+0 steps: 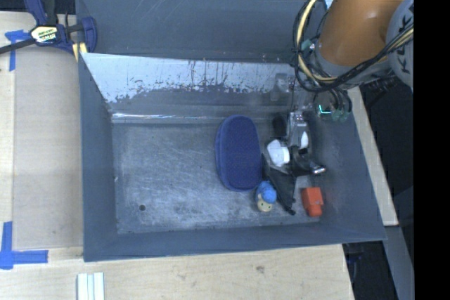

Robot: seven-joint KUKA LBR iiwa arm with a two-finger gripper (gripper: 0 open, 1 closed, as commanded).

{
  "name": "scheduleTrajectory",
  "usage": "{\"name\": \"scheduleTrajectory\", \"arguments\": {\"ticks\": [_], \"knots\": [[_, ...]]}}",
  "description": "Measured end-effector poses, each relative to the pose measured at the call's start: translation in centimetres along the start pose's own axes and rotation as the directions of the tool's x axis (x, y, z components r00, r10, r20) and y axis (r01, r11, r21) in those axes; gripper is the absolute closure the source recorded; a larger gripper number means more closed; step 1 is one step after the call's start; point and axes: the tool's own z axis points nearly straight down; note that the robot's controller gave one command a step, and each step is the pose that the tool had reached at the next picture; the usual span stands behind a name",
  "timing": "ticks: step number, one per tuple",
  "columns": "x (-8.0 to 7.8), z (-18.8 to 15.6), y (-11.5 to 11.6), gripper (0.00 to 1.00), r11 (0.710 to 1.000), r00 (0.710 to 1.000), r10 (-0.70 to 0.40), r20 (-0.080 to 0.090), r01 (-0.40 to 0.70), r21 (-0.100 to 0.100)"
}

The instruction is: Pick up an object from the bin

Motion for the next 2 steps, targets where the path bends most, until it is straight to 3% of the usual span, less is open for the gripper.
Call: {"name": "scheduleTrajectory", "arguments": {"ticks": [1, 2], "knots": [[0.6, 12.1, -5.0, 0.00, 0.990, 0.990, -0.142, 0.012, 0.142, -0.001], [2.9, 12.9, -3.9, 0.00, 0.895, 0.895, -0.447, 0.005, 0.447, 0.002]]}}
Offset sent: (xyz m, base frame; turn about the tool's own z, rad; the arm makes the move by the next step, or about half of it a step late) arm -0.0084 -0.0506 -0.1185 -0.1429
